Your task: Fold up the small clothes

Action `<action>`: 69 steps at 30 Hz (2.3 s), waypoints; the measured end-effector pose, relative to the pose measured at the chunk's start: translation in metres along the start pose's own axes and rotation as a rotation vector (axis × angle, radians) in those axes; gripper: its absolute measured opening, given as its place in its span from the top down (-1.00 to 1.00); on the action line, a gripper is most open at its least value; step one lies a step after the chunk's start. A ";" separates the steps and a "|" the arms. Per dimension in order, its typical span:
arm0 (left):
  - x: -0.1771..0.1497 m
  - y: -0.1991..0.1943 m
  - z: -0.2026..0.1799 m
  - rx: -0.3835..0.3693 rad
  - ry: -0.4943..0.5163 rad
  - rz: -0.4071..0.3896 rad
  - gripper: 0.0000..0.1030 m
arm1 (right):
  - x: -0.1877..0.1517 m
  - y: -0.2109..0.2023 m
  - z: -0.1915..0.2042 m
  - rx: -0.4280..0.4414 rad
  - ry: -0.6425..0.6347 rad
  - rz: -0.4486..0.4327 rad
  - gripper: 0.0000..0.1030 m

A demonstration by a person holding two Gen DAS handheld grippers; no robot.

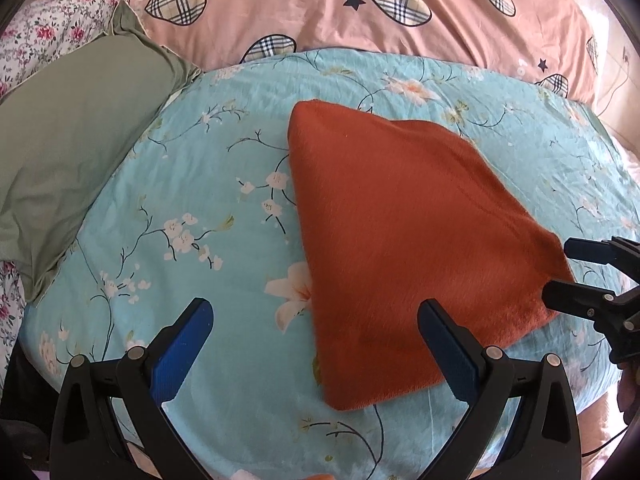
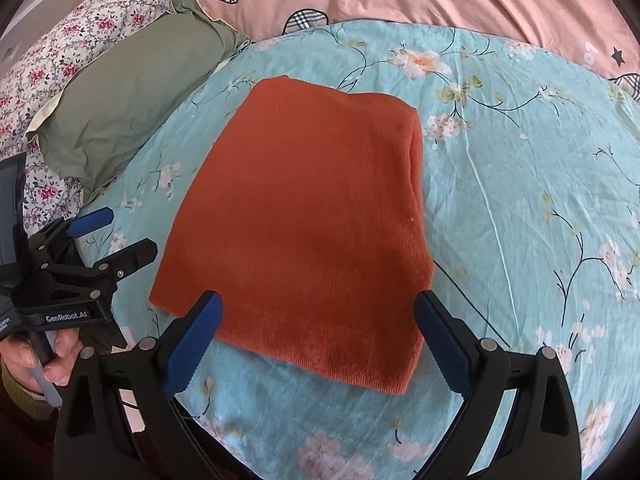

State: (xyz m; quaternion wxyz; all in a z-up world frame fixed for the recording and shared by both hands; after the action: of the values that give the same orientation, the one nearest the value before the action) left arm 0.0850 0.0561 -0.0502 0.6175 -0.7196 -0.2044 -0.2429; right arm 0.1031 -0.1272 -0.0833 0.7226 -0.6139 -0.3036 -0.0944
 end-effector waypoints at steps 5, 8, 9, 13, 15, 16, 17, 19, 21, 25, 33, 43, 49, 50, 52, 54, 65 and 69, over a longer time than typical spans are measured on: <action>0.005 0.001 0.000 0.000 -0.002 -0.008 -0.99 | 0.004 0.001 0.001 0.010 0.010 0.000 -0.88; 0.007 0.002 0.001 0.003 0.000 -0.013 -0.99 | 0.006 0.003 0.002 0.023 0.013 0.004 -0.88; 0.007 0.002 0.001 0.003 -0.001 -0.015 -0.99 | 0.007 0.004 0.003 0.029 0.017 0.006 -0.88; 0.008 0.003 0.001 0.005 -0.002 -0.017 -0.99 | 0.009 0.007 0.003 0.031 0.020 0.011 -0.88; 0.009 0.003 0.001 0.008 -0.003 -0.020 -0.99 | 0.010 0.007 0.004 0.032 0.019 0.011 -0.88; 0.010 0.003 0.002 0.010 -0.001 -0.021 -0.99 | 0.011 0.007 0.004 0.034 0.019 0.010 -0.88; 0.010 0.003 0.002 0.014 0.000 -0.023 -0.99 | 0.012 0.007 0.004 0.035 0.018 0.009 -0.88; 0.010 0.003 0.002 0.018 0.001 -0.025 -0.99 | 0.012 0.008 0.005 0.036 0.019 0.008 -0.88; 0.011 0.002 0.001 0.021 0.003 -0.026 -0.99 | 0.012 0.008 0.006 0.036 0.024 0.010 -0.88; 0.012 0.000 0.001 0.021 -0.001 -0.034 -0.99 | 0.011 0.010 0.007 0.039 0.024 0.016 -0.88; 0.014 -0.001 0.001 0.015 -0.008 -0.036 -0.99 | 0.013 0.009 0.007 0.038 0.024 0.014 -0.88; 0.015 0.000 0.001 0.012 -0.012 -0.035 -0.99 | 0.014 0.010 0.005 0.036 0.023 0.018 -0.88; 0.016 0.001 0.001 0.008 -0.011 -0.038 -0.99 | 0.014 0.010 0.005 0.036 0.023 0.018 -0.88; 0.016 0.002 0.001 0.008 -0.011 -0.038 -0.99 | 0.014 0.010 0.005 0.037 0.023 0.017 -0.88; 0.016 0.001 0.000 0.006 -0.011 -0.037 -0.99 | 0.015 0.011 0.005 0.037 0.022 0.017 -0.88; 0.015 0.001 0.000 0.006 -0.012 -0.037 -0.99 | 0.015 0.010 0.004 0.037 0.022 0.016 -0.88; 0.014 0.001 -0.002 0.004 -0.014 -0.040 -0.99 | 0.016 0.008 0.005 0.038 0.026 0.009 -0.88; 0.014 0.000 -0.002 0.002 -0.015 -0.039 -0.99 | 0.016 0.008 0.005 0.038 0.026 0.010 -0.88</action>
State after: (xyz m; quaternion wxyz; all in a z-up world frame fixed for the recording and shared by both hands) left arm 0.0957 0.0539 -0.0419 0.6118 -0.7168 -0.2233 -0.2491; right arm 0.1182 -0.1167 -0.0814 0.7385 -0.6003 -0.2927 -0.0931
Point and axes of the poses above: each gripper's, at about its wrist camera, not at the fingertips, and y roughly the way its jaws point, z to its left, x to its top, the point moved 8 cm from there along y, roughly the way its jaws point, and after that the axes turned 14 degrees about -x, right-handed, at the moved point
